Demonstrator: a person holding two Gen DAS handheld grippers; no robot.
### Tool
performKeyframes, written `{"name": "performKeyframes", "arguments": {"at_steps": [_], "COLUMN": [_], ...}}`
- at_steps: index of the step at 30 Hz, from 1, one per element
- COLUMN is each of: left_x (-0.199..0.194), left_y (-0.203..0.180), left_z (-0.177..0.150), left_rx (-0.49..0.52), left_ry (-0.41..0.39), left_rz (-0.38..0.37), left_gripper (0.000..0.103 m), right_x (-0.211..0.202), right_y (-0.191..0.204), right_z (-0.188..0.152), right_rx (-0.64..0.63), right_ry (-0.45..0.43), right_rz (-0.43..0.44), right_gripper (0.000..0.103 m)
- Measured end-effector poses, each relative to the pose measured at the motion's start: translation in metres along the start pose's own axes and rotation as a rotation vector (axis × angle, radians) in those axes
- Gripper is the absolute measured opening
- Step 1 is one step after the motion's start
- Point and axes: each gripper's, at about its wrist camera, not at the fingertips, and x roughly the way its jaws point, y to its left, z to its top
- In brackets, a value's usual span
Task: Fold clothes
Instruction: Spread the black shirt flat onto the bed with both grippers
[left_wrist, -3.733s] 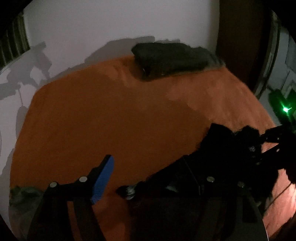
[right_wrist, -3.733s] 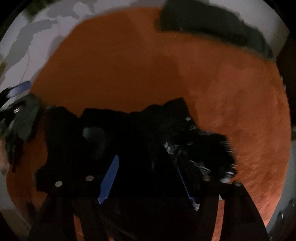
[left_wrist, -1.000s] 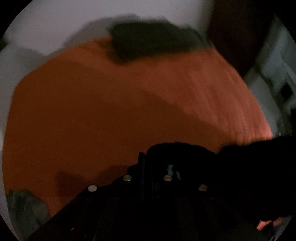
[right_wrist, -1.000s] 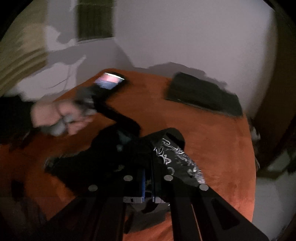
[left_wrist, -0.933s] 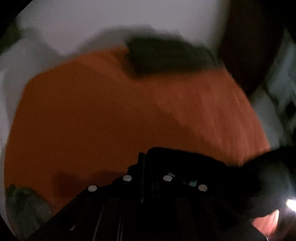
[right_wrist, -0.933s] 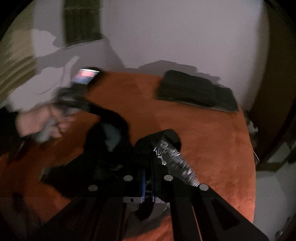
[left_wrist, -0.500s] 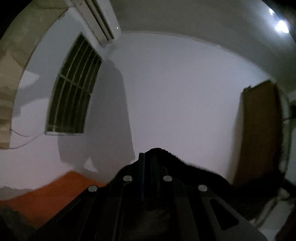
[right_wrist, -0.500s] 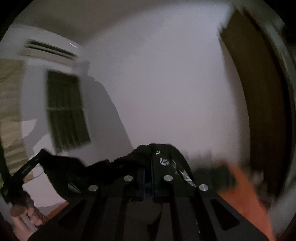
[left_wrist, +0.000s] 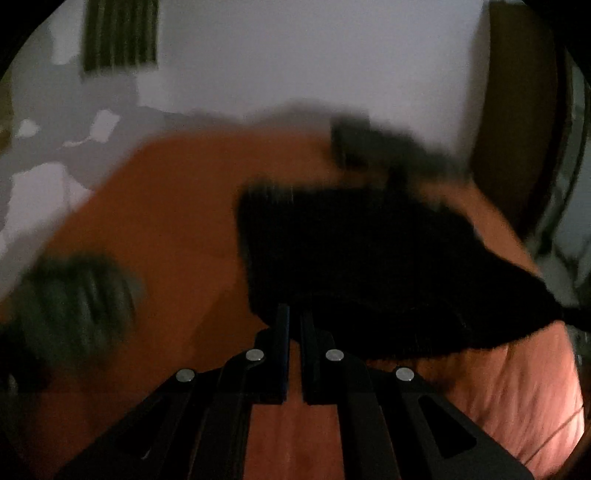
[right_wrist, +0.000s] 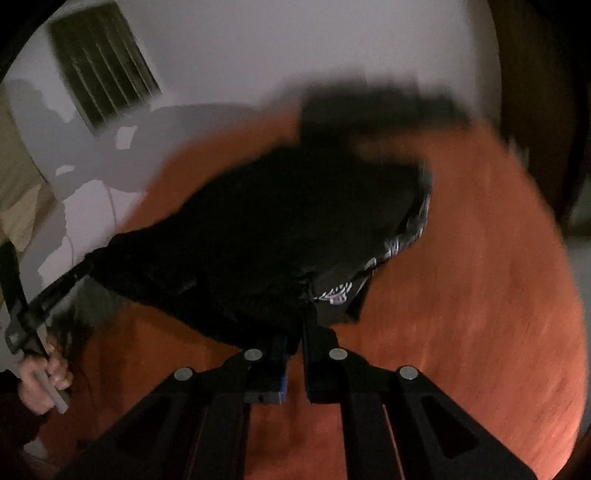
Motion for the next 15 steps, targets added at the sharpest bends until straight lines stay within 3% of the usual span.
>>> {"name": "performKeyframes", "arguments": {"at_steps": [2,5,9,13,15], "left_x": [0.012,0.015,0.011,0.019,0.019], "left_y": [-0.001,-0.005,-0.001,-0.005,0.0], "left_z": [-0.033,-0.061,-0.07,-0.086,-0.092], "left_rx": [0.014,0.06,0.113,0.104,0.105], "left_ry": [0.073,0.092,0.085,0.17,0.21], "left_rz": [-0.024,-0.03,-0.032,-0.075,-0.089], "left_gripper": [0.005,0.005,0.005,0.008,0.014], "right_x": [0.023,0.036,0.044,0.049,0.051], "right_y": [-0.004,0.001,0.004,-0.005,-0.011], "right_z": [-0.025,-0.044,-0.055,-0.065,-0.075], "right_rx": [-0.027,-0.088,-0.127,-0.094,-0.074], "right_ry": [0.084,0.099,0.092,0.125,0.148], "right_rz": [-0.015,-0.044,-0.071,-0.077,-0.072], "right_gripper": [0.005,0.005,0.006,0.008,0.017]}}
